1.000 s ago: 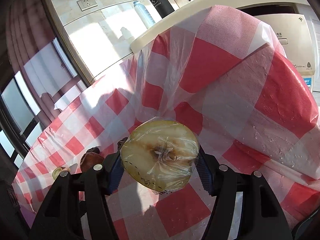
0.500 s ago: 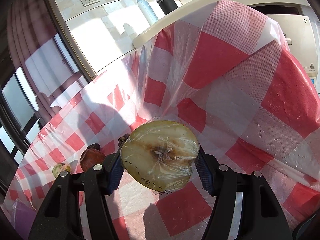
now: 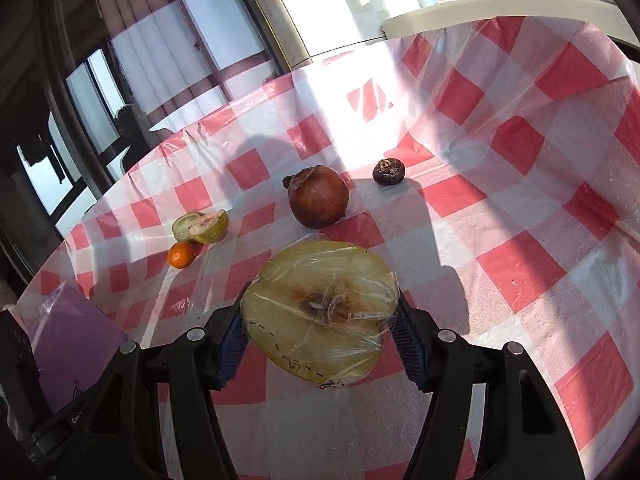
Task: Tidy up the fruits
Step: 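Grasp a dark date with the left tool while the right tool holds the pear half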
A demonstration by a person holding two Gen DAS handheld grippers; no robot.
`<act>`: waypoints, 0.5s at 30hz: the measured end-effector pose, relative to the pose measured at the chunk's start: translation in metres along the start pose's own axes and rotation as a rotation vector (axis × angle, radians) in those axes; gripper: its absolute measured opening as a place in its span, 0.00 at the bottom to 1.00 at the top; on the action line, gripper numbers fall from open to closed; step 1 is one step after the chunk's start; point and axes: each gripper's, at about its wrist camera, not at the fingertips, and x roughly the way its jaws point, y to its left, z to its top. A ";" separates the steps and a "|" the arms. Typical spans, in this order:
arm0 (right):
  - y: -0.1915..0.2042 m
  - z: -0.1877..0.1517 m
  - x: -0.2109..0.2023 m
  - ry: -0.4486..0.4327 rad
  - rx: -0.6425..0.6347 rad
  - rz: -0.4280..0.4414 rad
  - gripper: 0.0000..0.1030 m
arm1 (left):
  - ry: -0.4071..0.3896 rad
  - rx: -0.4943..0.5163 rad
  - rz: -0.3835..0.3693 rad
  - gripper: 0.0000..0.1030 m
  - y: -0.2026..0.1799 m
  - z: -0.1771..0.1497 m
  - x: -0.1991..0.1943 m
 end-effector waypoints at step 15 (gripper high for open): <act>0.027 -0.028 -0.013 0.029 0.010 0.028 0.61 | -0.023 -0.003 0.006 0.38 0.002 -0.001 -0.004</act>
